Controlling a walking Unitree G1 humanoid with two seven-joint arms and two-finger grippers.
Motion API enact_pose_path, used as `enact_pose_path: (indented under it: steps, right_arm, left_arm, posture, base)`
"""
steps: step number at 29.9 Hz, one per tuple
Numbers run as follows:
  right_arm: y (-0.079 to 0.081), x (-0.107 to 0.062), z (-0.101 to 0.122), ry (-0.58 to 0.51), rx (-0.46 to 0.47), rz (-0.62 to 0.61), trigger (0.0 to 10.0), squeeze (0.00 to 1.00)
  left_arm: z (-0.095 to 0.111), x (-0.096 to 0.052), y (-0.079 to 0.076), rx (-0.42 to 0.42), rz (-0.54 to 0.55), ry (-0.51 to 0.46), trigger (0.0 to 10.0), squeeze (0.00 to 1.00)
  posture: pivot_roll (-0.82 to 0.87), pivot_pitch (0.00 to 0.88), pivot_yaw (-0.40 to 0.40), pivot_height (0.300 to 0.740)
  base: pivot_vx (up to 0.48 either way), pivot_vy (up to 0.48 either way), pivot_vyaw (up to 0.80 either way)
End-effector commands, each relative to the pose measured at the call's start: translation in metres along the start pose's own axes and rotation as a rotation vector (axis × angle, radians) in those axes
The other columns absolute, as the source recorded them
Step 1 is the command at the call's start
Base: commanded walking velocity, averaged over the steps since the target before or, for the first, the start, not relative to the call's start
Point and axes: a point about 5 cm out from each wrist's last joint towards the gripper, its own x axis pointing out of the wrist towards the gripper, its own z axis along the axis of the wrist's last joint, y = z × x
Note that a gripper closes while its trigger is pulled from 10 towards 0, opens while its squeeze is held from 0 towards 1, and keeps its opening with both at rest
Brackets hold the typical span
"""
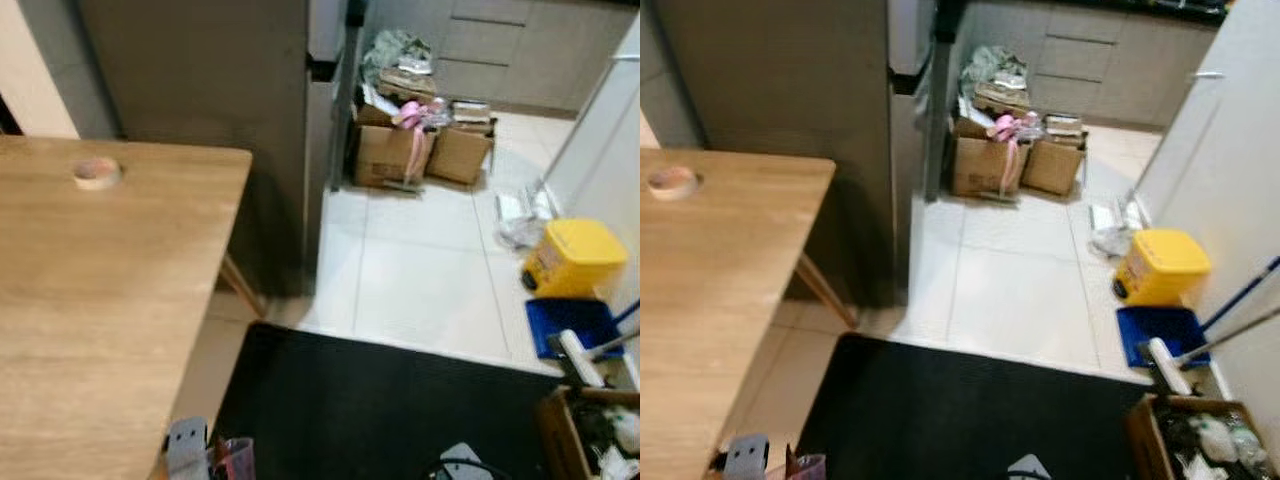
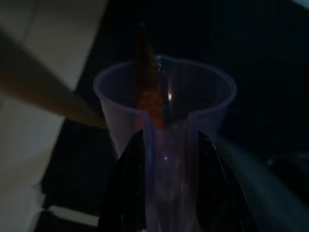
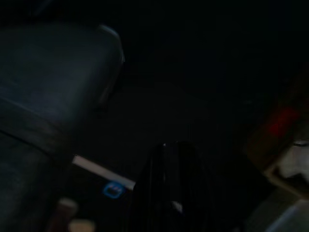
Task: Restocking fridge
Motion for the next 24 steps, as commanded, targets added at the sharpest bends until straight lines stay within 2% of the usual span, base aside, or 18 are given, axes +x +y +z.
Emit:
enact_pose_path:
  steps: [1,8,12,24]
  right_arm:
    - [-0.003,-0.001,-0.005,0.019,0.002,-0.008,10.0,0.00]
    - [-0.003,-0.001,-0.005,0.021,0.002,0.006,10.0,0.00]
    - [-0.002,-0.001,-0.005,0.024,-0.007,0.026,10.0,0.00]
    - [-0.001,-0.001,-0.005,0.026,-0.003,0.029,10.0,0.00]
  left_arm:
    - [-0.008,-0.002,-0.002,-0.006,-0.014,0.023,10.0,0.00]
    - [-0.009,-0.002,-0.001,-0.007,-0.011,0.025,10.0,0.00]
    - [-0.008,-0.003,0.003,-0.028,0.012,0.016,10.0,0.00]
    - [-0.007,-0.004,0.009,-0.009,0.029,0.020,10.0,0.00]
  posture:
    - [0.06,0.000,-0.075,0.740]
    - [0.06,0.000,-0.074,0.740]
    - [0.06,0.000,-0.075,0.740]
    - [0.06,0.000,-0.073,0.740]
  base:
    - [0.000,-0.461,0.00]
    - [0.000,-0.454,0.00]
    - [0.000,0.000,0.79]
    - [0.000,0.000,0.79]
